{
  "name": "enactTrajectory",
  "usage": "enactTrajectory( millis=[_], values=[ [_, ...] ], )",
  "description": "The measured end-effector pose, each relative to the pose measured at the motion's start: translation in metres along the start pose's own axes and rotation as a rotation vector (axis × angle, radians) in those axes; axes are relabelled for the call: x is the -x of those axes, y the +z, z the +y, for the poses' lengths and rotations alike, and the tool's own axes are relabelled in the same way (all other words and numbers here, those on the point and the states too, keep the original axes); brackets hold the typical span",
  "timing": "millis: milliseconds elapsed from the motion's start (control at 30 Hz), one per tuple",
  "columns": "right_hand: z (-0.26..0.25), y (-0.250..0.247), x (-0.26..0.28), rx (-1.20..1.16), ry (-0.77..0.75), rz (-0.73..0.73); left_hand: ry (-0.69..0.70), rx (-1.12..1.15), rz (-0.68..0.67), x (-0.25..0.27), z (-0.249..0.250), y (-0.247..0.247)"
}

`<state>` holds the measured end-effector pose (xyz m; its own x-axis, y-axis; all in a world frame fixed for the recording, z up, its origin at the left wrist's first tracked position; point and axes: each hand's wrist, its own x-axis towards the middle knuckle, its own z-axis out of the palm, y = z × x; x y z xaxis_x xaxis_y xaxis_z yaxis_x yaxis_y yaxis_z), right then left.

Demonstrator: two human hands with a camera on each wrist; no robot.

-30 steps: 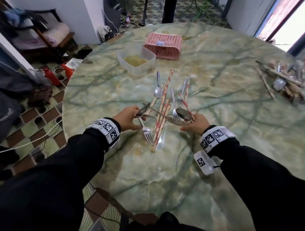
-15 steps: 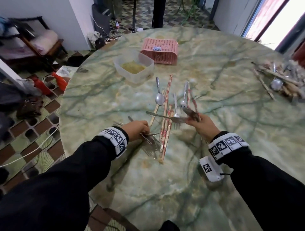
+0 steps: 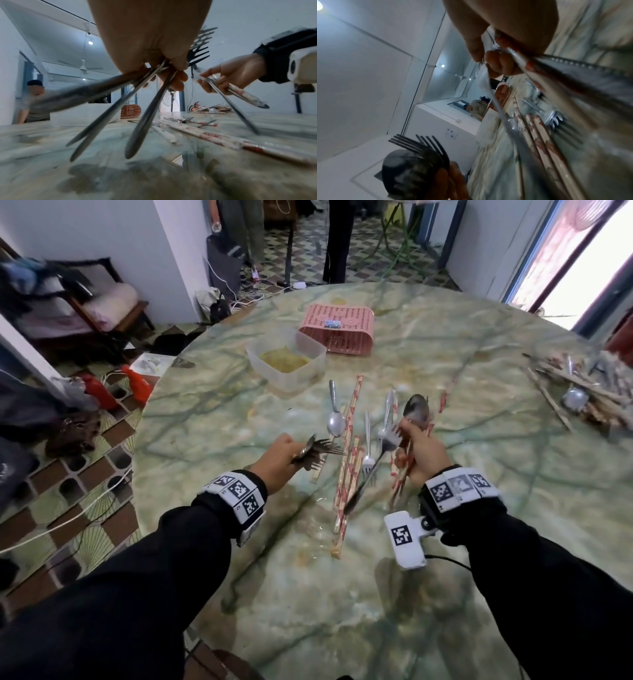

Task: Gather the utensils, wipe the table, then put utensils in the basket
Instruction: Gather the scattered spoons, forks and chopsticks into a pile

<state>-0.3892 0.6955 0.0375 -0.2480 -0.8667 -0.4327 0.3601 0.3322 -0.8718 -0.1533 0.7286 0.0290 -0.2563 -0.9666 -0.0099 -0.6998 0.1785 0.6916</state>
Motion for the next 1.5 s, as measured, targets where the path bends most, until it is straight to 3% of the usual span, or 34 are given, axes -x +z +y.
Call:
enactTrajectory(
  millis=[100, 333, 500, 633, 800, 933, 1100, 1200, 1500],
  values=[
    [0.001, -0.004, 0.0, 0.026, 0.086, -0.064, -0.063, 0.081, 0.09, 0.0, 0.011, -0.003],
    [0.0, -0.009, 0.012, 0.043, 0.027, -0.161, -0.2, 0.232, 0.109, 0.004, 0.03, 0.0],
    [0.01, -0.007, 0.017, 0.077, -0.024, -0.155, -0.232, 0.394, 0.239, 0.002, 0.039, 0.006],
    [0.016, -0.007, 0.022, 0.127, 0.028, -0.186, -0.252, 0.362, 0.282, 0.0, 0.033, 0.01],
    [0.02, -0.004, 0.017, 0.288, -0.029, -0.228, -0.36, 0.292, 0.276, -0.014, 0.014, 0.005],
    [0.027, 0.009, 0.021, 0.246, 0.074, -0.22, -0.414, 0.242, 0.242, -0.029, 0.012, 0.008],
    [0.05, 0.024, 0.016, 0.832, 0.035, -0.106, -0.432, 0.151, 0.123, -0.046, 0.01, 0.02],
    [0.052, 0.033, 0.02, 1.065, 0.065, -0.093, -0.434, 0.1, 0.001, -0.051, 0.011, 0.032],
    [0.051, 0.045, 0.021, 1.304, -0.035, 0.001, -0.462, 0.038, -0.084, -0.058, 0.009, 0.047]
  ],
)
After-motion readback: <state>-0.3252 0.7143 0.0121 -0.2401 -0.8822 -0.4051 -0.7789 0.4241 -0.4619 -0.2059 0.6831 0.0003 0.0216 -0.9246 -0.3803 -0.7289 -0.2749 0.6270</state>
